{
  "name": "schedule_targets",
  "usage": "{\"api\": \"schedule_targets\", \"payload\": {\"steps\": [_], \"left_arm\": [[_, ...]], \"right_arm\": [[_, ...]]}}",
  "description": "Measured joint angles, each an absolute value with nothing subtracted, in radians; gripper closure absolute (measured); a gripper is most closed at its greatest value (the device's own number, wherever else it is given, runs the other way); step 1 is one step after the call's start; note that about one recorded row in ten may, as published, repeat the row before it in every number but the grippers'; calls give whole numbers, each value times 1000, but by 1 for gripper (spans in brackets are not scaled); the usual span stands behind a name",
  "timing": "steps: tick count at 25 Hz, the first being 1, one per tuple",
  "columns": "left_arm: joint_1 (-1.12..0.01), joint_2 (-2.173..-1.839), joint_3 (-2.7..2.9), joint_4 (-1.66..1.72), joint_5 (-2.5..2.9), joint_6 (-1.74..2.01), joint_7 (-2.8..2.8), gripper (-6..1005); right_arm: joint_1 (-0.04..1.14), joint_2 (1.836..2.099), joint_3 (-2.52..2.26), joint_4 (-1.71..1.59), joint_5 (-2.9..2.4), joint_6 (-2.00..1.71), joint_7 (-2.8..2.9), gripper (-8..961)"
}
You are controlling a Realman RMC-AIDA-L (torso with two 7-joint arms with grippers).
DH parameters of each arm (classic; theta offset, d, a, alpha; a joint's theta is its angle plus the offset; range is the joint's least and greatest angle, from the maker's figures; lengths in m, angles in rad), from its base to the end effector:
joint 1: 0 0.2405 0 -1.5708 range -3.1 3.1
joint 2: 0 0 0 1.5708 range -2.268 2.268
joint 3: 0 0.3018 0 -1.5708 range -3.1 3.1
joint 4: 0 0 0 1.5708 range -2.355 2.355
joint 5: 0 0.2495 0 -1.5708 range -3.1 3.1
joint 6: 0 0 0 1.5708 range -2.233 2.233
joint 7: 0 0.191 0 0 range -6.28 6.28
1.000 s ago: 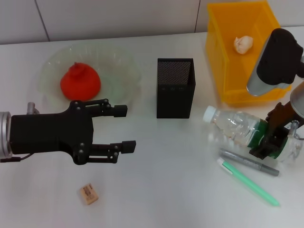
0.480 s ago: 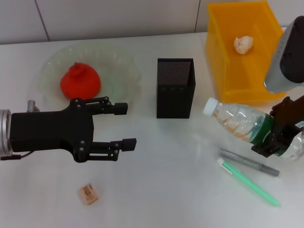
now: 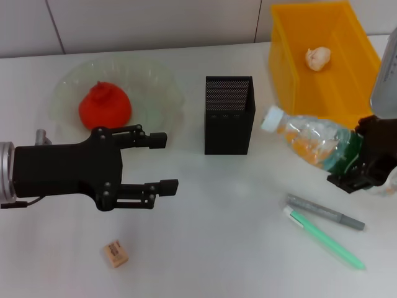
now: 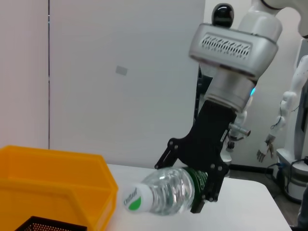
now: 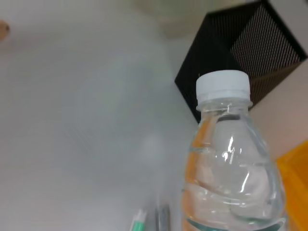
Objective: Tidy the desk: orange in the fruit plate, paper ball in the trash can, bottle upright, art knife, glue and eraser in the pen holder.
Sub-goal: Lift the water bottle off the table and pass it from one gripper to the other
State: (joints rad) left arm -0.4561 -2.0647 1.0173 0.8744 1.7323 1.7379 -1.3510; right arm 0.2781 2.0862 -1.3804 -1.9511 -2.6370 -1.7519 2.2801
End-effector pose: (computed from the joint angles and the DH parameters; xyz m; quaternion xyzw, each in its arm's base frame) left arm -0.2347 0.3639 -0.0507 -0.9580 -0.0575 -0.2792 0.0312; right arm 0.2196 0.3469 0.0212 -0.9366 0.1641 -0.1995 0.2368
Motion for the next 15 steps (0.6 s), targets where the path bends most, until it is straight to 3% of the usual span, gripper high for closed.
{"api": "schedule_targets", "payload": {"steps": [15], "left_arm": [[-446,-2065,1015,873,1732,1736,-1342,211]], "right_arm": [[275,2086,-1365,-2053,-2514,-1655,2290,193]]}}
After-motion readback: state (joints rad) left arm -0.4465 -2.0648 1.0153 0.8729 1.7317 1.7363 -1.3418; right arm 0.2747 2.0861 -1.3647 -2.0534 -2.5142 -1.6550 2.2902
